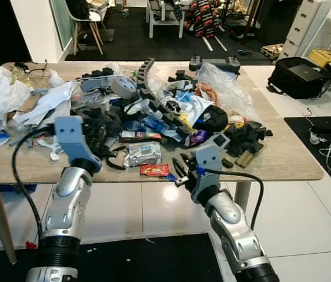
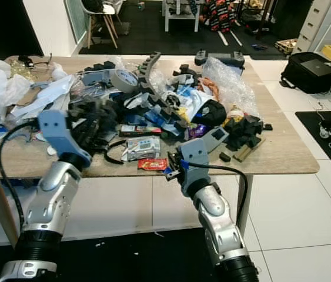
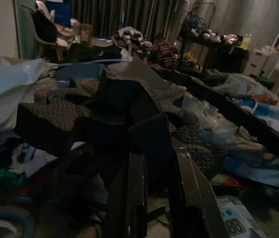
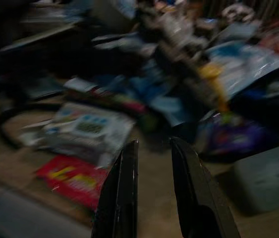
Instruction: Picking trash to rubbish bin
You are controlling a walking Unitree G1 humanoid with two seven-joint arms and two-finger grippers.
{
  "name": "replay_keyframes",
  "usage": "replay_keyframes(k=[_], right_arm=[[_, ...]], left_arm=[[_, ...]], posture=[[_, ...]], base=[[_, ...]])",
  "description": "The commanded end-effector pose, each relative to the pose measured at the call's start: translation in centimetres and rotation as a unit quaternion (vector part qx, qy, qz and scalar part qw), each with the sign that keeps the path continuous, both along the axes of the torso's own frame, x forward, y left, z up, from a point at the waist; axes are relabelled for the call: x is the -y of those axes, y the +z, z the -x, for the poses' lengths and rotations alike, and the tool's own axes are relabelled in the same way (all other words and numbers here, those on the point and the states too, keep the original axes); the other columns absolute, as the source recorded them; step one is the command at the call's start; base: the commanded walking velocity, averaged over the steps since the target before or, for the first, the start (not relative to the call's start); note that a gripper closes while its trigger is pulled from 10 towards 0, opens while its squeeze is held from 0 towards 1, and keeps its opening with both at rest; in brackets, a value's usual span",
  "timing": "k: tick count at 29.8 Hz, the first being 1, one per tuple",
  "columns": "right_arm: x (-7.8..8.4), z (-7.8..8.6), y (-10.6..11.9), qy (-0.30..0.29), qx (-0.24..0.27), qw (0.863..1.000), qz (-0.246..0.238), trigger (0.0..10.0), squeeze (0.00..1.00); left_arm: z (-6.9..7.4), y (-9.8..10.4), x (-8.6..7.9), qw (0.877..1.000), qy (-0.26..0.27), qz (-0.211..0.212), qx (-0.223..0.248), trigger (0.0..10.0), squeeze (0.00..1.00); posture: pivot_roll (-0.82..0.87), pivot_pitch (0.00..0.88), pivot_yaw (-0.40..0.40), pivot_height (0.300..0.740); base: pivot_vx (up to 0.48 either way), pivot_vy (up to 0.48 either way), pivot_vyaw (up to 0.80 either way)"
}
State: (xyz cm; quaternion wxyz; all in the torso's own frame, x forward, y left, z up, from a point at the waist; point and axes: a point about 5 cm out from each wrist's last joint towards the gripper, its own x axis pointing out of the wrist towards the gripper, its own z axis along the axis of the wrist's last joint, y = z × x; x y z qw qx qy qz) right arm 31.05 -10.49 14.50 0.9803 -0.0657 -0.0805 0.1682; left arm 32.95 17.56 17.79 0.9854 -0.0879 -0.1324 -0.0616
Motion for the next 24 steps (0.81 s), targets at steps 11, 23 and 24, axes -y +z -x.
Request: replay_keyframes(k=[11, 23, 24], right_arm=[[1.5, 0.1, -0.3, -0.057, 0.036, 0.997, 0.049, 10.0, 0.0], [1.5, 0.0, -0.7, -0.07, 0.035, 0.996, 0.049, 10.0, 0.0], [1.5, 0.0, -0.6, -0.073, 0.039, 0.995, 0.051, 10.0, 0.0]], left_arm=[[1.0, -1.1, -0.2, 0.999, 0.012, -0.039, -0.014, 10.0, 0.0], [1.0, -1.5, 0.2, 0.997, 0.025, -0.076, -0.022, 10.0, 0.0], [1.0, -1.4, 0.2, 0.997, 0.027, -0.076, -0.02, 10.0, 0.0]], posture=[[-0.04, 0.057, 0.004, 0.74], [-0.03, 0.065, 0.001, 0.74], [-0.03, 0.066, 0.0, 0.74]], base=[[0.0, 0.0, 0.0], [0.0, 0.0, -0.33], [0.0, 0.0, -0.8]])
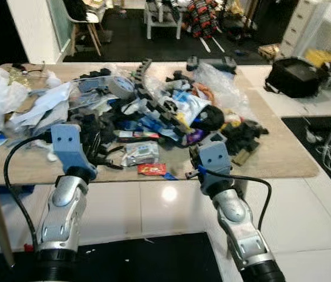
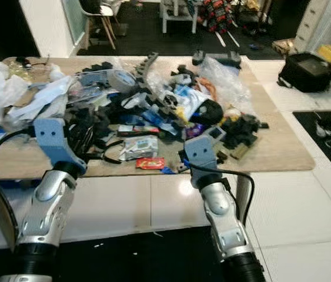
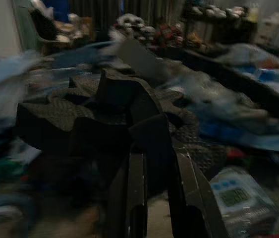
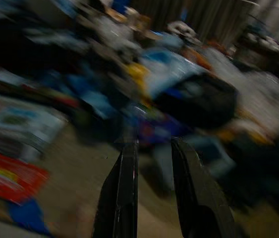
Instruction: Picking trash to rubbish bin
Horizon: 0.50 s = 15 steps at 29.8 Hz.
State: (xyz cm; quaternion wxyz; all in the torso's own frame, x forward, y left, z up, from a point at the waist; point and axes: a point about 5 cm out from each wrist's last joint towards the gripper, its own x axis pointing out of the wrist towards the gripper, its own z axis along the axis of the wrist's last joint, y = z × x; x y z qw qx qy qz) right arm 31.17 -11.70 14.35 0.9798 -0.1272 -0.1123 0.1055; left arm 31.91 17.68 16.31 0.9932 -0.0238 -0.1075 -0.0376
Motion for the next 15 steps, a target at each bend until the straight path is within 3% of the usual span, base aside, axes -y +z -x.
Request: replay_keyframes(k=[1, 15], right_arm=[[0.4, 0.1, -0.4, -0.015, -0.002, 1.0, 0.001, 10.0, 0.0], [2.1, -0.2, -0.9, -0.066, -0.01, 0.998, -0.009, 10.0, 0.0]], left_arm=[[-0.1, 0.1, 0.3, 1.0, -0.003, -0.015, 0.003, 10.0, 0.0], [-0.2, 0.0, 0.7, 1.0, -0.009, -0.029, 0.001, 10.0, 0.0]], posture=[[-0.03, 0.066, 0.0, 0.74], [-0.03, 0.071, 0.003, 0.74]], base=[[0.0, 0.0, -0.8], [0.0, 0.0, -0.8]])
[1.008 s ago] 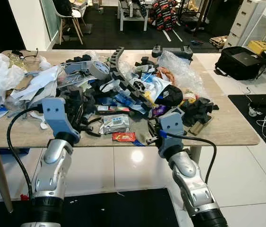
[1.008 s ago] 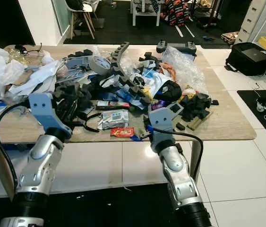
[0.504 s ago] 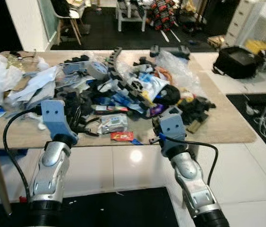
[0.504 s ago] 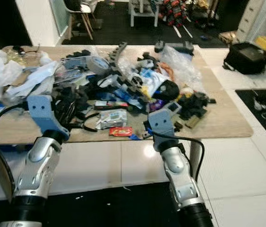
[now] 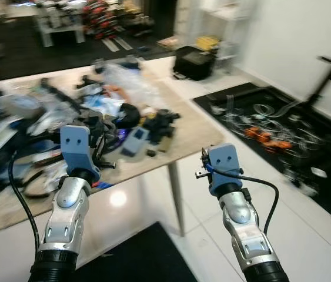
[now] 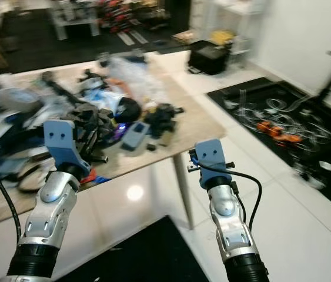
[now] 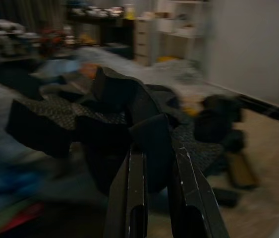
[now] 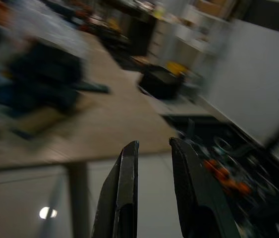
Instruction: Picking trash to rubbish bin
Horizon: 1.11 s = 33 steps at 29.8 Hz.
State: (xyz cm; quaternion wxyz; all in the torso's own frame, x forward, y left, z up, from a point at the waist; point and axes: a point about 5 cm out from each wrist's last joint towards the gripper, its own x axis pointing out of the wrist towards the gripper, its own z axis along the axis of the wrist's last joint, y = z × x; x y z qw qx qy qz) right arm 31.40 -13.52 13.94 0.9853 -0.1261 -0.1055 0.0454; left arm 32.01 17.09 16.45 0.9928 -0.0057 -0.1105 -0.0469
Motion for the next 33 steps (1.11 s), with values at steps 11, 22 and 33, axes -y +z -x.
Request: replay_keyframes(k=[11, 22, 33], right_arm=[[0.0, 0.0, -0.4, -0.004, -0.008, 1.0, -0.005, 10.0, 0.0], [-0.1, 0.0, -0.4, 0.002, -0.007, 1.0, -0.009, 10.0, 0.0], [-0.1, -0.2, 1.3, 0.013, 0.031, 0.999, -0.023, 10.0, 0.0]], left_arm=[[-0.3, -0.1, 0.1, 1.0, 0.003, -0.012, -0.003, 10.0, 0.0], [-0.4, 0.1, -0.4, 1.0, 0.009, -0.001, 0.003, 10.0, 0.0], [0.1, 3.4, -0.2, 0.983, -0.092, 0.143, 0.073, 10.0, 0.0]], posture=[[-0.03, 0.074, 0.005, 0.74], [-0.04, 0.075, 0.005, 0.74], [-0.04, 0.075, 0.0, 0.74]], base=[[0.0, 0.0, -0.8], [0.0, 0.0, -0.8], [0.0, 0.0, -0.8]])
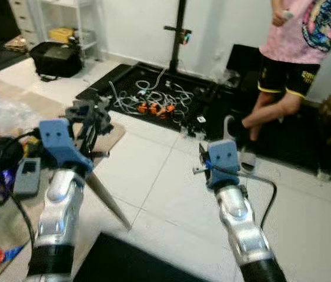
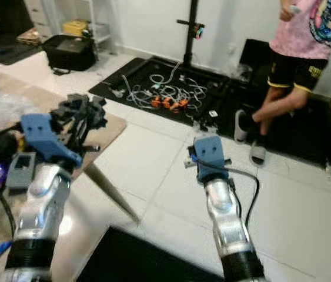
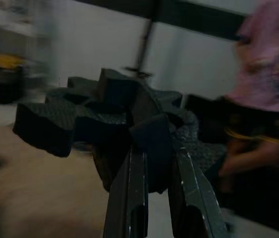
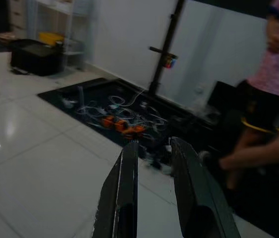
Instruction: Picking trash to rubbish bin
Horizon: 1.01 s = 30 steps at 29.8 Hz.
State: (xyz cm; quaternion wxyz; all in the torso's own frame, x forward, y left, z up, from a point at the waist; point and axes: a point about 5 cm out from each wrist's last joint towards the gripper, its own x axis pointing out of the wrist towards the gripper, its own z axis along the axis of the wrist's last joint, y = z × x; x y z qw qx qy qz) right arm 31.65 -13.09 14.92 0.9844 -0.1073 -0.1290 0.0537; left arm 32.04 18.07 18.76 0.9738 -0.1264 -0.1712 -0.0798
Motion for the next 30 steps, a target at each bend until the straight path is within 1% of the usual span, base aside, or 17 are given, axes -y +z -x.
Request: replay_keyframes(k=[1, 2, 3, 6, 7, 10, 12, 13, 15, 17, 19, 20, 21, 22, 23, 24, 30], right_arm=[[0.3, 0.1, 0.4, -0.001, 0.01, 1.0, -0.004, 10.0, 0.0], [0.4, 0.0, 0.2, -0.002, 0.006, 1.0, -0.002, 10.0, 0.0], [0.4, 0.0, 0.1, -0.002, 0.005, 1.0, -0.002, 10.0, 0.0], [0.3, 0.1, 0.0, -0.001, 0.004, 1.0, -0.003, 10.0, 0.0], [0.3, 0.1, 0.0, -0.001, 0.004, 1.0, -0.003, 10.0, 0.0], [0.1, 0.2, -0.1, 0.002, 0.001, 1.0, -0.004, 10.0, 0.0], [-0.1, 0.3, -0.4, 0.01, -0.006, 1.0, 0.0, 10.0, 0.0], [-0.2, 0.4, -0.6, 0.015, -0.01, 1.0, 0.004, 10.0, 0.0], [-0.2, 0.4, -0.6, 0.015, -0.01, 1.0, 0.004, 10.0, 0.0], [-0.2, 0.5, -0.8, 0.02, -0.013, 1.0, 0.008, 10.0, 0.0], [-0.3, 0.6, -2.4, 0.032, -0.059, 0.998, 0.02, 10.0, 0.0], [-0.3, 0.6, -2.4, 0.032, -0.059, 0.998, 0.02, 10.0, 0.0], [-0.1, 0.7, -3.6, 0.027, -0.088, 0.995, 0.033, 10.0, 0.0], [-0.1, 0.7, -3.6, 0.027, -0.088, 0.995, 0.033, 10.0, 0.0], [0.1, 0.8, -4.6, 0.018, -0.108, 0.993, 0.041, 10.0, 0.0], [0.4, 0.9, -5.2, 0.005, -0.116, 0.992, 0.046, 10.0, 0.0], [2.2, 1.9, -8.5, -0.053, -0.171, 0.983, 0.025, 10.0, 0.0]], left_arm=[[0.1, 1.1, 0.8, 0.999, -0.045, 0.023, 0.021, 10.0, 0.0], [0.6, 1.6, 1.6, 0.994, -0.103, 0.016, 0.03, 10.0, 0.0], [0.8, 1.6, 2.0, 0.991, -0.13, 0.01, 0.031, 10.0, 0.0], [1.3, 1.2, 2.6, 0.985, -0.168, -0.013, 0.027, 10.0, 0.0], [1.3, 1.2, 2.6, 0.985, -0.168, -0.013, 0.027, 10.0, 0.0], [1.7, 0.6, 3.1, 0.981, -0.187, -0.046, 0.016, 10.0, 0.0], [1.9, -0.6, 3.4, 0.975, -0.198, -0.101, -0.001, 10.0, 0.0], [1.9, -1.2, 3.3, 0.974, -0.193, -0.116, -0.009, 10.0, 0.0], [1.9, -1.2, 3.3, 0.974, -0.193, -0.116, -0.009, 10.0, 0.0], [1.9, -1.5, 3.1, 0.975, -0.187, -0.122, -0.016, 10.0, 0.0], [1.1, -2.9, 1.6, 0.984, -0.103, -0.134, -0.053, 10.0, 0.0], [1.1, -2.9, 1.6, 0.984, -0.103, -0.134, -0.053, 10.0, 0.0], [0.7, -3.8, 0.6, 0.988, -0.039, -0.128, -0.083, 10.0, 0.0], [0.7, -3.8, 0.6, 0.988, -0.039, -0.128, -0.083, 10.0, 0.0], [0.6, -4.6, -0.2, 0.987, 0.011, -0.122, -0.103, 10.0, 0.0], [0.7, -5.1, -0.5, 0.986, 0.035, -0.116, -0.114, 10.0, 0.0], [1.5, -6.5, 0.0, 0.986, 0.04, -0.111, -0.118, 10.0, 0.0]], posture=[[-0.04, 0.075, 0.0, 0.74], [-0.04, 0.074, -0.002, 0.74], [-0.04, 0.074, -0.003, 0.74], [-0.04, 0.075, -0.002, 0.74], [-0.04, 0.075, -0.002, 0.74], [-0.04, 0.075, -0.003, 0.74], [-0.04, 0.075, -0.004, 0.74], [-0.04, 0.077, -0.004, 0.74], [-0.04, 0.077, -0.004, 0.74], [-0.04, 0.079, -0.005, 0.74], [-0.04, 0.079, -0.005, 0.74], [-0.04, 0.079, -0.005, 0.74], [-0.03, 0.082, -0.005, 0.74], [-0.03, 0.082, -0.005, 0.74], [-0.03, 0.082, -0.005, 0.74], [-0.03, 0.084, -0.005, 0.74], [-0.03, 0.087, -0.007, 0.74]], base=[[0.0, 0.0, -0.8], [0.0, 0.0, -0.8], [0.0, 0.0, -0.8], [0.0, 0.0, -0.8], [0.0, 0.0, -0.8], [0.0, 0.0, -0.8], [0.0, 0.0, -0.8], [0.0, 0.0, -0.8], [0.0, 0.0, -0.8], [0.0, 0.0, -0.8], [0.0, 0.0, -0.8], [0.0, 0.0, -0.8], [0.0, 0.0, -0.8], [0.0, 0.0, -0.8], [0.0, 0.0, -0.8], [0.0, 0.0, -0.8], [0.0, 0.0, -0.8]])
